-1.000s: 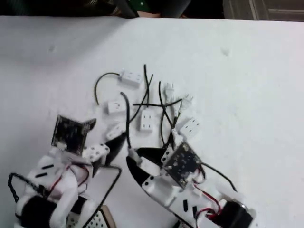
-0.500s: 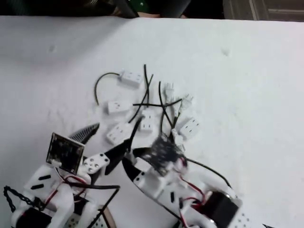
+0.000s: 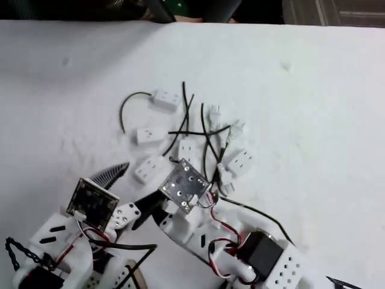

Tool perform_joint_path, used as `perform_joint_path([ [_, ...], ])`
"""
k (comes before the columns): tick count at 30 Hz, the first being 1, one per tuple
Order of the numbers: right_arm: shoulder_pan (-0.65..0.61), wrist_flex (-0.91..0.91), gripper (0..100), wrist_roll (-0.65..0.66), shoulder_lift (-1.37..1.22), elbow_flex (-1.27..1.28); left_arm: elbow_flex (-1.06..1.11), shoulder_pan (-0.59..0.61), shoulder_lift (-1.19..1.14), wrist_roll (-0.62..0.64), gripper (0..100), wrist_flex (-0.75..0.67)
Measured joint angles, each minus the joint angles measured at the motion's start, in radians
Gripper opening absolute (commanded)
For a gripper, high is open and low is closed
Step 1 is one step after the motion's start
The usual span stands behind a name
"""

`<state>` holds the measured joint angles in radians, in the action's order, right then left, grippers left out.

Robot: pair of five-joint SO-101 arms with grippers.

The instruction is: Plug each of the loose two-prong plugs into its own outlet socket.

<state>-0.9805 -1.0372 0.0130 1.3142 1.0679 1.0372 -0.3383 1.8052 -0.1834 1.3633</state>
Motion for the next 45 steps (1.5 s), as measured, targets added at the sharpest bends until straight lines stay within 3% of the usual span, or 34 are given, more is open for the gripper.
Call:
perform_joint_path([
  [8, 0.000, 0.000, 1.7, 0.002, -0.002, 0.002, -0.002, -0.037, 0.000, -0.081, 30, 0.018],
  [11, 0.003, 0.000, 1.7, 0.002, -0.002, 0.002, -0.002, 0.005, 0.002, -0.083, 30, 0.006],
  [23, 0.072, 0.054, 1.6, 0.002, -0.015, -0.002, 0.015, 0.557, 0.000, -0.086, 29, -0.103],
  [31, 0.071, 0.157, 1.7, 0.002, -0.341, -0.104, 0.315, 0.853, 0.000, 0.018, 29, -0.315],
  [35, 0.080, 0.219, 1.7, 0.002, -0.551, -0.199, 0.479, 0.884, -0.014, 0.025, 29, -0.416],
  [45, 0.158, 0.404, 1.7, 0.071, -0.977, -0.344, 0.597, 0.899, -0.005, 0.025, 29, -0.430],
])
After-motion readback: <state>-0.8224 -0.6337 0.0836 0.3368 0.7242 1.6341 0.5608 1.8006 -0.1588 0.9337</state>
